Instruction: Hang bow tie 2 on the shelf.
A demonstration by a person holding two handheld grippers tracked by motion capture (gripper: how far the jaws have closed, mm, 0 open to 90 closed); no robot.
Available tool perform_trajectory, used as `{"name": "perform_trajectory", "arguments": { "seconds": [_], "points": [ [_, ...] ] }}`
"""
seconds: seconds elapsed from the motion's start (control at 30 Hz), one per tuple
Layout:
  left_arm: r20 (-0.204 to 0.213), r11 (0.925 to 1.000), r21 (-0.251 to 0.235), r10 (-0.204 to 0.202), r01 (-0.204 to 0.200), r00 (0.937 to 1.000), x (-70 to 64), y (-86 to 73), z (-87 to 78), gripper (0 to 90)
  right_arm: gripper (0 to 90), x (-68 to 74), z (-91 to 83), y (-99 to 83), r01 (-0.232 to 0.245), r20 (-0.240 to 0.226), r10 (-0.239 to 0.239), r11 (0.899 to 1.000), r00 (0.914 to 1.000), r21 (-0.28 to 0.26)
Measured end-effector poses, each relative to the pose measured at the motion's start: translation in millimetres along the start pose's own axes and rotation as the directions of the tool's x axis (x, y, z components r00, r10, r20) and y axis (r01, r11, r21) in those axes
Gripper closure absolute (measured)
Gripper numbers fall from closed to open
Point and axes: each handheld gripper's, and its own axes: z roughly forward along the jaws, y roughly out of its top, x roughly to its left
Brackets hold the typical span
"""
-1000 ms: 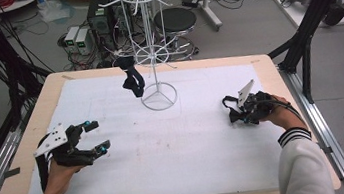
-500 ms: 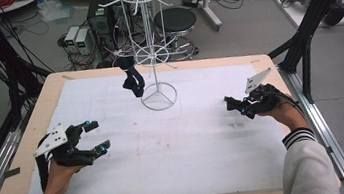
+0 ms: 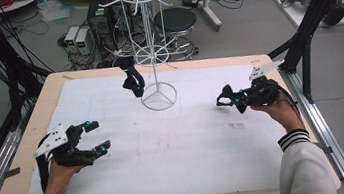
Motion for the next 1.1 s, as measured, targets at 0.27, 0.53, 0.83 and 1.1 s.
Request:
{"name": "perform_trajectory", "arguments": {
  "seconds": [0.27, 0.53, 0.83, 1.1],
  "points": [
    [0.002, 1.0000, 0.000, -0.001, 0.001, 1.0000, -0.1, -0.1, 0.2, 16.3, 76.8, 5.4, 0.5, 8.4, -0.073, 0.005, 0.074, 0.990, 0.9972, -0.124],
    [0.005, 1.0000, 0.006, 0.002, -0.002, 1.0000, -0.2, -0.9, 1.5, 16.3, 76.6, 10.5, 2.2, 16.8, -0.113, 0.009, 0.118, 0.966, 0.9930, -0.233],
    [0.007, 1.0000, 0.005, 0.001, -0.001, 1.0000, -0.1, -0.8, 1.2, 16.3, 76.7, 14.0, 5.9, 22.3, -0.136, 0.031, 0.152, 0.943, 0.9879, -0.304],
    [0.006, 1.0000, 0.002, -0.003, 0.003, 1.0000, -0.2, -0.8, 1.3, 16.3, 76.8, 20.9, 8.1, 30.5, -0.123, 0.050, 0.150, 0.925, 0.9874, -0.360]
  ]
}}
